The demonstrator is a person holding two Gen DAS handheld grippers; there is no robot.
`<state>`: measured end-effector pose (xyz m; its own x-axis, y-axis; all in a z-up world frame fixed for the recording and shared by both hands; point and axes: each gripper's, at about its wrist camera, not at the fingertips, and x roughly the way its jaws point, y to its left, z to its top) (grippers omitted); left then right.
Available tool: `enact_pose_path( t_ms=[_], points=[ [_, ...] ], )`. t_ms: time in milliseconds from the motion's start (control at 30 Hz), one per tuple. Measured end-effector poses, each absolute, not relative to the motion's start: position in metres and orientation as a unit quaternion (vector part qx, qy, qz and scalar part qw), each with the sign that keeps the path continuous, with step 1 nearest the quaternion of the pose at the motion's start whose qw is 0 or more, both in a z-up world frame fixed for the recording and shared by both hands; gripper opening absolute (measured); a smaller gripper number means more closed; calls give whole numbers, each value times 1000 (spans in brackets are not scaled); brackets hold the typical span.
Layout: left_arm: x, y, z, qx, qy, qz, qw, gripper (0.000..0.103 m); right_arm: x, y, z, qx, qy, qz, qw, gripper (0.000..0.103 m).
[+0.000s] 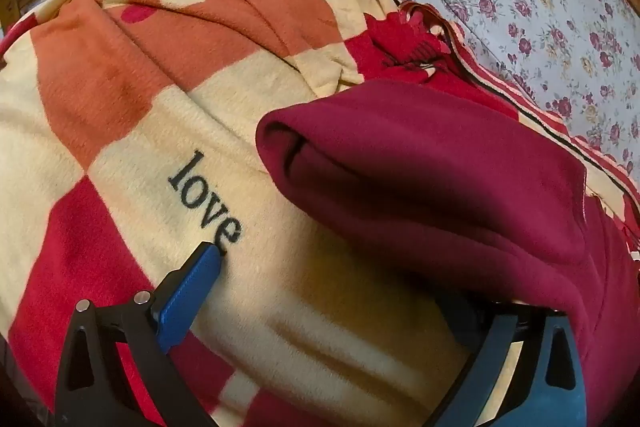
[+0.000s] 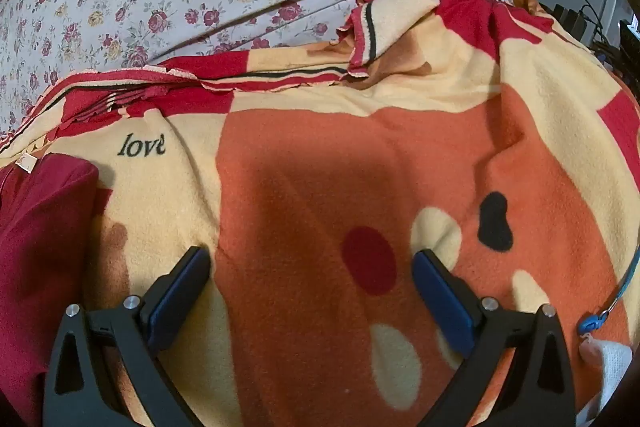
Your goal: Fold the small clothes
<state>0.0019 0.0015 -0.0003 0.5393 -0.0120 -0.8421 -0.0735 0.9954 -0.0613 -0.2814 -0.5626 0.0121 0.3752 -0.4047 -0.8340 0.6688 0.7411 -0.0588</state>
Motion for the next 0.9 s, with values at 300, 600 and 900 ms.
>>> enact_pose_path(
  t_ms=[300, 600, 900],
  points=[
    [-24, 4, 9, -54, 475, 16, 878, 77, -281, -563, 12, 146, 452, -329, 816, 103],
    [-68, -19, 34, -34, 458, -53, 887, 72, -293, -553, 20, 149, 453, -329, 815, 102],
    [-122, -62, 69, 27, 426, -130, 895, 72, -336, -510, 76, 142, 420, -326, 835, 102]
  ],
)
